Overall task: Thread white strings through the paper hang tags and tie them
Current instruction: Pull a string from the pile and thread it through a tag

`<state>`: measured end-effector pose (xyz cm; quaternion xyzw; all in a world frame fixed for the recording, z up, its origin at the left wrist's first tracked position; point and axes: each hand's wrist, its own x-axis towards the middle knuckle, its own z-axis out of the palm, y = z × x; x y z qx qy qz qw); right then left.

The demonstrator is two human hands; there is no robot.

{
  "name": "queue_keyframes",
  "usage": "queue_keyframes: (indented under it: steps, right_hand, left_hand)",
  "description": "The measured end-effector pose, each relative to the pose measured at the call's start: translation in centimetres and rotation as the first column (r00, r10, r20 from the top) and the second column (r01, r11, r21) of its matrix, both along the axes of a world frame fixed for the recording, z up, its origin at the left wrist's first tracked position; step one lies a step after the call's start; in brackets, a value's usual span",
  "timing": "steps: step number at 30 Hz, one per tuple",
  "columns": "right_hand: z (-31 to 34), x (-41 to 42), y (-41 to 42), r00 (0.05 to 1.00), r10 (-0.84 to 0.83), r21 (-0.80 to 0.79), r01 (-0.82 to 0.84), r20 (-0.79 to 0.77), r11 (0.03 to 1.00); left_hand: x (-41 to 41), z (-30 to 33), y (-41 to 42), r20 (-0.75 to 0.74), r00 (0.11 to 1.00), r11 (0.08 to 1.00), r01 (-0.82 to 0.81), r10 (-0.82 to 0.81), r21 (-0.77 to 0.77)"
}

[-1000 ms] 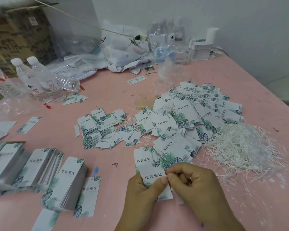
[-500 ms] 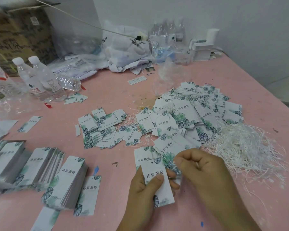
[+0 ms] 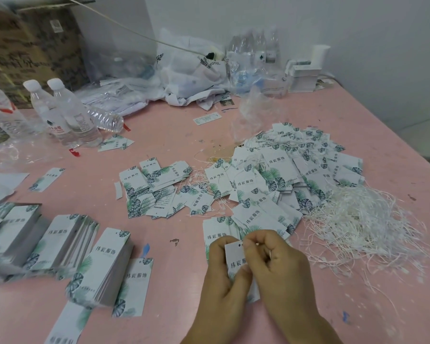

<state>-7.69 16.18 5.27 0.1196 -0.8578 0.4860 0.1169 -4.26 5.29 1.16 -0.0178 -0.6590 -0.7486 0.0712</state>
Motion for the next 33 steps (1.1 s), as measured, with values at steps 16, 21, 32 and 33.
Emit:
queue_keyframes:
  steps: [16,21,32,33]
  right_hand:
    - [-0.5,0.2,1.6,0.994,0.056,-0.148,-0.041,0.099,0.988]
    - [-0.4,-0.1,1.8,0.959,0.164,-0.288,-0.093,0.232,0.953]
    - [0.5,-0.7,2.2,0.880,0.328,-0.405,-0.176,0.343,0.897]
    - [0.4,-0.7,2.2,0.883,0.321,-0.399,-0.172,0.344,0.901]
  left_hand:
    - [-0.8,-0.8,-1.4,0.114,0.992,0.996,-0.057,0.048,0.070]
    - [-1.0,-0.9,-1.2,0.128,0.991,0.987,-0.064,0.045,0.147]
    - [-0.7,-0.8,-1.0,0.061,0.980,0.981,-0.191,0.190,0.015]
    - [-0.7,-0.8,-0.8,0.057,0.979,0.981,-0.195,0.195,-0.012]
